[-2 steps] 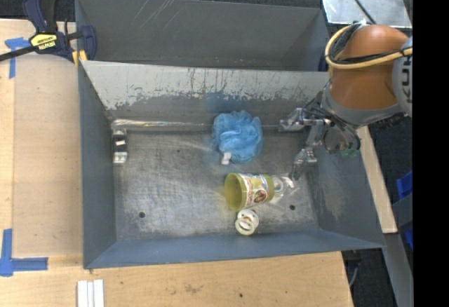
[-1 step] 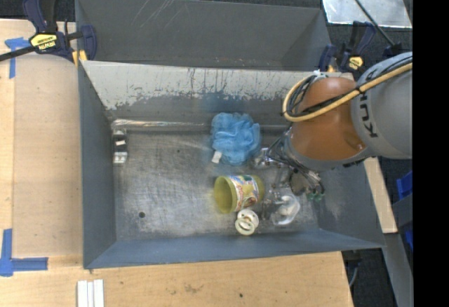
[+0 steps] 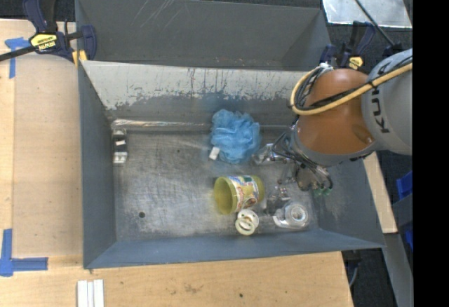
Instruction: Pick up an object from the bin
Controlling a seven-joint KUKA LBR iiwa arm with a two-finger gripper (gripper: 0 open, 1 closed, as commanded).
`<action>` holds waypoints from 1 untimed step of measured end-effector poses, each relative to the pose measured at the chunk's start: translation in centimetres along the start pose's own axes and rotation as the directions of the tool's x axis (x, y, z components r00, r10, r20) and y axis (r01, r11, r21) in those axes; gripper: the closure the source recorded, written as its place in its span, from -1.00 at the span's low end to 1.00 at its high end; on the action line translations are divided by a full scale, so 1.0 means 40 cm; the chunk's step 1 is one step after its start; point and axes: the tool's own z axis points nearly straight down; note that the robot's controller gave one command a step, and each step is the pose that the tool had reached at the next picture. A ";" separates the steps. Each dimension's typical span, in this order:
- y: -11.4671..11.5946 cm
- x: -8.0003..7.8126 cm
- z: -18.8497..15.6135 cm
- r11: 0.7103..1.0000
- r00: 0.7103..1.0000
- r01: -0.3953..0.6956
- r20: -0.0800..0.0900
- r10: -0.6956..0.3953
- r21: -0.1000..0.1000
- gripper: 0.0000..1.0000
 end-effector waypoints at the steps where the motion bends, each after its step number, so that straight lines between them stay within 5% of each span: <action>1: 0.193 0.061 -0.009 0.983 0.983 0.186 -0.001 -0.186 -0.001 -1.00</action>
Offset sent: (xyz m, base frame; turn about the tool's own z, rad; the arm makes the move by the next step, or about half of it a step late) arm -0.0381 0.0699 -0.0263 -0.1256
